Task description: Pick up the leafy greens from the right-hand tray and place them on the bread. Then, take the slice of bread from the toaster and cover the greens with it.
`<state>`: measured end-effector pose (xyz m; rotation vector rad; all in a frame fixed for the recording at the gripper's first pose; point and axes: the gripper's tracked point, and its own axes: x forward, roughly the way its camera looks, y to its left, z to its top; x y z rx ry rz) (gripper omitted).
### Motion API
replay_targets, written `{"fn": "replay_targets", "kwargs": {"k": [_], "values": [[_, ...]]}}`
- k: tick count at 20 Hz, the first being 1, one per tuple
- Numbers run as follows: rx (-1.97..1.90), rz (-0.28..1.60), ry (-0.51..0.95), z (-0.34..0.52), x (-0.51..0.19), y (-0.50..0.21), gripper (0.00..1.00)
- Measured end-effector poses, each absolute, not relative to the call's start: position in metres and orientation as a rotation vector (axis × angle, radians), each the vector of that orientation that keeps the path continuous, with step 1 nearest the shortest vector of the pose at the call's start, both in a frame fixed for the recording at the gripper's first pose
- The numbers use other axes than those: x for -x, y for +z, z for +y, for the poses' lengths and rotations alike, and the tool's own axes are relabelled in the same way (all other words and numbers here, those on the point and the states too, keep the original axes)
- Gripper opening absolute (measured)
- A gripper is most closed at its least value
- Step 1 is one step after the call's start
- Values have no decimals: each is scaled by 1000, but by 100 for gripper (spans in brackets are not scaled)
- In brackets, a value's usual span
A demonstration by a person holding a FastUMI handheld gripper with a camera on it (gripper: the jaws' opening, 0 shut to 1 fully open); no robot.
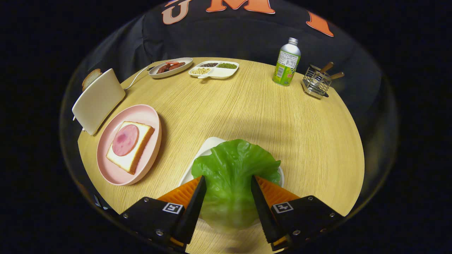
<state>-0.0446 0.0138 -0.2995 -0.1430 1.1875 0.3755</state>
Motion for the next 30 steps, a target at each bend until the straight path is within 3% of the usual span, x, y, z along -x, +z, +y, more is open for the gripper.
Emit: {"fn": "replay_targets", "kwargs": {"k": [3, 5, 8, 10, 19, 30], "values": [[132, 1180, 369, 15, 41, -300, 69], [131, 1165, 376, 16, 40, -300, 53], [107, 1155, 364, 14, 36, -301, 21], [57, 1163, 350, 14, 35, -301, 8], [-40, 1089, 375, 35, 26, -273, 2], [-123, 944, 490, 93, 16, -209, 2]]}}
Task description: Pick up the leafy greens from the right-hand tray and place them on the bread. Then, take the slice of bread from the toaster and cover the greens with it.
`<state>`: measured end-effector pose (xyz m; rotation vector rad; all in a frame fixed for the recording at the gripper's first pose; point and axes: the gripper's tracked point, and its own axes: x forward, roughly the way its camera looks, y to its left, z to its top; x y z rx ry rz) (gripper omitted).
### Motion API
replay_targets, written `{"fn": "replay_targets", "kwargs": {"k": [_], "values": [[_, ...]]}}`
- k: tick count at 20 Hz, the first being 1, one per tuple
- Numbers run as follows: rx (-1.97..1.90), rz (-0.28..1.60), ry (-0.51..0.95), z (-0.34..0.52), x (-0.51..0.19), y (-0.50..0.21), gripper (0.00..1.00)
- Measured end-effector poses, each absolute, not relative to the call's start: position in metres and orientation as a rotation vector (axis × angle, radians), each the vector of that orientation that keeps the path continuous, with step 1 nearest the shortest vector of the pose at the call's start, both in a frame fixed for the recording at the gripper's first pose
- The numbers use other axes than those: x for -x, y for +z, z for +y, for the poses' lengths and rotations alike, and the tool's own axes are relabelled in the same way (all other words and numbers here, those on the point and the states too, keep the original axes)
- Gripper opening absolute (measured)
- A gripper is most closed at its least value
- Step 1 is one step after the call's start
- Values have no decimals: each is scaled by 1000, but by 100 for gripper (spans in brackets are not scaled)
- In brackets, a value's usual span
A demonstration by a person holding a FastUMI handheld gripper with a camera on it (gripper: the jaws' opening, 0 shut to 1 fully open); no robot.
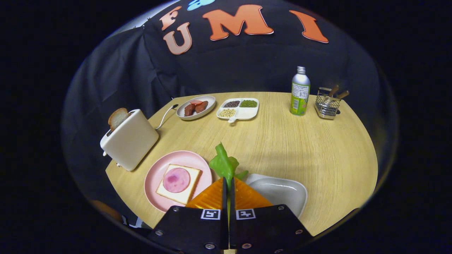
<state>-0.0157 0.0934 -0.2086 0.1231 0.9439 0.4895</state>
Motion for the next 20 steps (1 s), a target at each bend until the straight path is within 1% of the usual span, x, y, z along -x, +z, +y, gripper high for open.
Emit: {"fn": "replay_targets", "kwargs": {"k": [7, 15, 20], "values": [[-137, 909, 569, 138, 17, -198, 2], [-138, 945, 638, 182, 27, -210, 2], [-101, 979, 634, 198, 30, -226, 2]]}}
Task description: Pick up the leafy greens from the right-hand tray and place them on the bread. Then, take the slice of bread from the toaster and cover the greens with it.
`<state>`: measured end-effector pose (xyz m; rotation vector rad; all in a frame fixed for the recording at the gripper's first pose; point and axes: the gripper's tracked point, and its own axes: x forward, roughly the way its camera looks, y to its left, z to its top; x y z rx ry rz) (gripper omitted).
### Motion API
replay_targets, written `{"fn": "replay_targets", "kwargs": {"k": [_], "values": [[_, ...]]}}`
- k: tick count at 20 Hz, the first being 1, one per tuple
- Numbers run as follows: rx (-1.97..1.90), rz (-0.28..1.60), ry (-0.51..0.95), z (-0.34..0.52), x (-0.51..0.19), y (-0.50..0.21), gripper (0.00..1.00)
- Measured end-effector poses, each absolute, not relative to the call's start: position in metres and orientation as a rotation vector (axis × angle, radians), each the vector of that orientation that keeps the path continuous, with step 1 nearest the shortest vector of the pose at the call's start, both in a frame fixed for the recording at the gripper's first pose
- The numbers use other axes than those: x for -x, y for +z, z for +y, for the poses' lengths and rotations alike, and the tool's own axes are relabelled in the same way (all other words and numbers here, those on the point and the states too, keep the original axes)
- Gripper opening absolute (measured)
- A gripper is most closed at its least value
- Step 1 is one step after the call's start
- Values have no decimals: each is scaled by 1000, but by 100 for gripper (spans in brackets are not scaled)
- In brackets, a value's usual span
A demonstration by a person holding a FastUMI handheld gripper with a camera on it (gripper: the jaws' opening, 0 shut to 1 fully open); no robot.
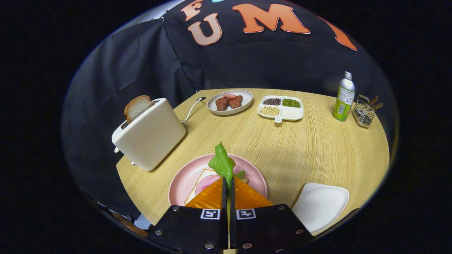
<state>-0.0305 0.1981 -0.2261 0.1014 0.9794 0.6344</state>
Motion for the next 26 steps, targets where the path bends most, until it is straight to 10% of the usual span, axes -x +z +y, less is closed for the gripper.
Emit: {"fn": "replay_targets", "kwargs": {"k": [19, 26], "values": [[36, 1050, 666, 244, 55, -260, 13], [50, 1011, 611, 234, 36, -239, 41]]}}
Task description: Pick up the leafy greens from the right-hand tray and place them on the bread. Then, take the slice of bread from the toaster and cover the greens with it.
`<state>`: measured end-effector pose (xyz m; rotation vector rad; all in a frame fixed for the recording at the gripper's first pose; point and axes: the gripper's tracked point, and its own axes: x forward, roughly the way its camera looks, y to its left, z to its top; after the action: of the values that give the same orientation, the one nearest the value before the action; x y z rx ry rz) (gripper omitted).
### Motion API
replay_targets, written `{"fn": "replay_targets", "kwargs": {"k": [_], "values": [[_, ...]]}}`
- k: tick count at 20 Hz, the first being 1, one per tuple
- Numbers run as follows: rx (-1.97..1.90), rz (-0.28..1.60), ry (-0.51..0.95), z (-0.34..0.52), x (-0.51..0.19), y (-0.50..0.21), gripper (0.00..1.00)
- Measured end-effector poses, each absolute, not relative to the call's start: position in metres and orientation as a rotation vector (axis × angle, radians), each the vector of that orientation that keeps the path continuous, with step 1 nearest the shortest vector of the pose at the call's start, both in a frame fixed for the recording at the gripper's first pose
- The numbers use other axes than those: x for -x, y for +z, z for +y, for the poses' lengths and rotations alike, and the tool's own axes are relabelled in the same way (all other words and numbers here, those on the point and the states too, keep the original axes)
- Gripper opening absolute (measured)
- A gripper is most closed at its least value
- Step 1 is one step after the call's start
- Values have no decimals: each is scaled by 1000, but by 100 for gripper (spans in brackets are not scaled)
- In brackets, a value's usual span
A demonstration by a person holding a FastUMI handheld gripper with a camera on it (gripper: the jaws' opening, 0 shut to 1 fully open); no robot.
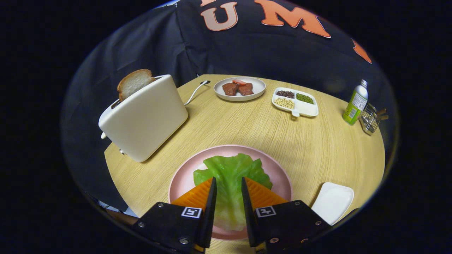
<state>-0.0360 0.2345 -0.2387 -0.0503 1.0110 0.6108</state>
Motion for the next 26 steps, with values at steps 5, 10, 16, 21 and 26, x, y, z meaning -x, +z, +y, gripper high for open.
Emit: {"fn": "replay_targets", "kwargs": {"k": [5, 10, 16, 21, 26], "values": [[-31, 981, 603, 248, 17, -198, 53], [-167, 967, 673, 291, 6, -144, 64], [-206, 969, 763, 349, -1, -103, 82], [-264, 1020, 826, 401, -7, -81, 87], [-227, 1063, 836, 440, -11, -82, 88]]}}
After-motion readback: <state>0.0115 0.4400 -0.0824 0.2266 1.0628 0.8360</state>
